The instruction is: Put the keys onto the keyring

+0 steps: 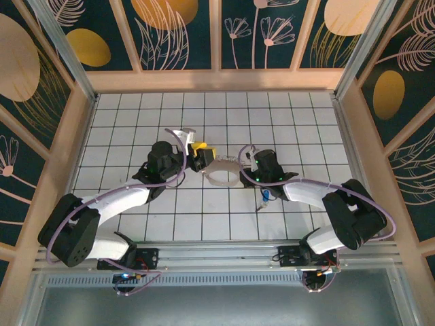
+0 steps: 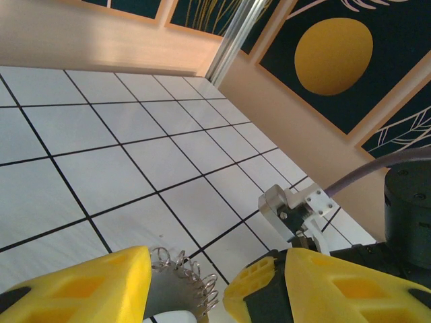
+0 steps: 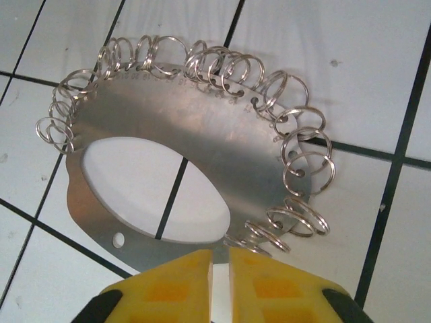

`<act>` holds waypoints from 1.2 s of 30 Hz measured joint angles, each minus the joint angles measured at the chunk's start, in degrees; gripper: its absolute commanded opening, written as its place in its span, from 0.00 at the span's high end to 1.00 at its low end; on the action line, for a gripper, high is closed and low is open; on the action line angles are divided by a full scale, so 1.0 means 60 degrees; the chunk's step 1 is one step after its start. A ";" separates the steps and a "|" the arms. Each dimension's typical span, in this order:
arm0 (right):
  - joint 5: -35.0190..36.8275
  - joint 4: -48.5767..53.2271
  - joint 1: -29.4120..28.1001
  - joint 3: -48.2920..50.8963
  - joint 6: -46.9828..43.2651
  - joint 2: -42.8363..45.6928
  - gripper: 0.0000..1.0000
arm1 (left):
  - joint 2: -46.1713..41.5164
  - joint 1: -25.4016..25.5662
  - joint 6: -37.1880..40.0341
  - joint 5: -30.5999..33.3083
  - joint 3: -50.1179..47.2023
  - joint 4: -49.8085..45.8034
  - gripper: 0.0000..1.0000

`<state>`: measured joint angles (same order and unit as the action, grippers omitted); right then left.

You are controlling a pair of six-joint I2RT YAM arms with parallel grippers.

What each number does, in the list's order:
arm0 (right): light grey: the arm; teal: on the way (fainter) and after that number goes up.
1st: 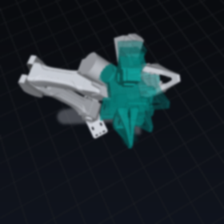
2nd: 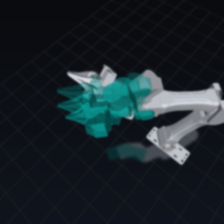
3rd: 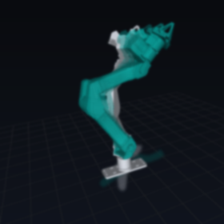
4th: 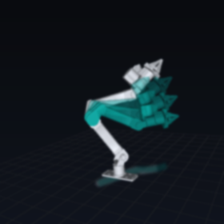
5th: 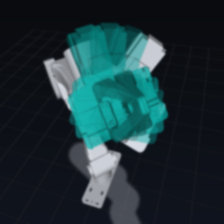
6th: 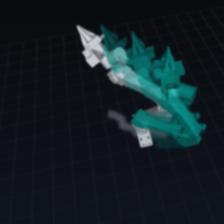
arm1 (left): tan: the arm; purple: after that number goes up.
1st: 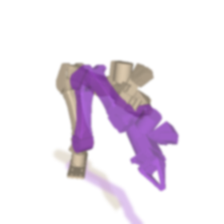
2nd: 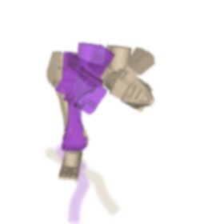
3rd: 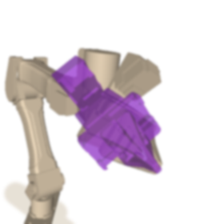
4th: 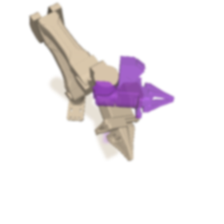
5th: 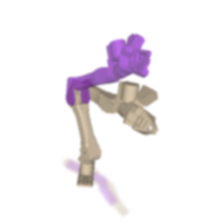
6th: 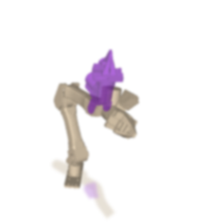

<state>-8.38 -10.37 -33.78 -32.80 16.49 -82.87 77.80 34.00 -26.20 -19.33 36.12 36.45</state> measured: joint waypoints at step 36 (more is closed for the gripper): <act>-0.0608 -0.0699 0.0295 0.0448 0.0357 -0.0594 0.65 | 0.0000 0.0000 -0.0004 0.0004 0.0000 0.0000 0.44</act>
<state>-12.03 -14.57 -32.01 -30.11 18.63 -86.43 77.80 34.00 -26.22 -19.31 36.12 36.45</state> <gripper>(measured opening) 0.351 0.559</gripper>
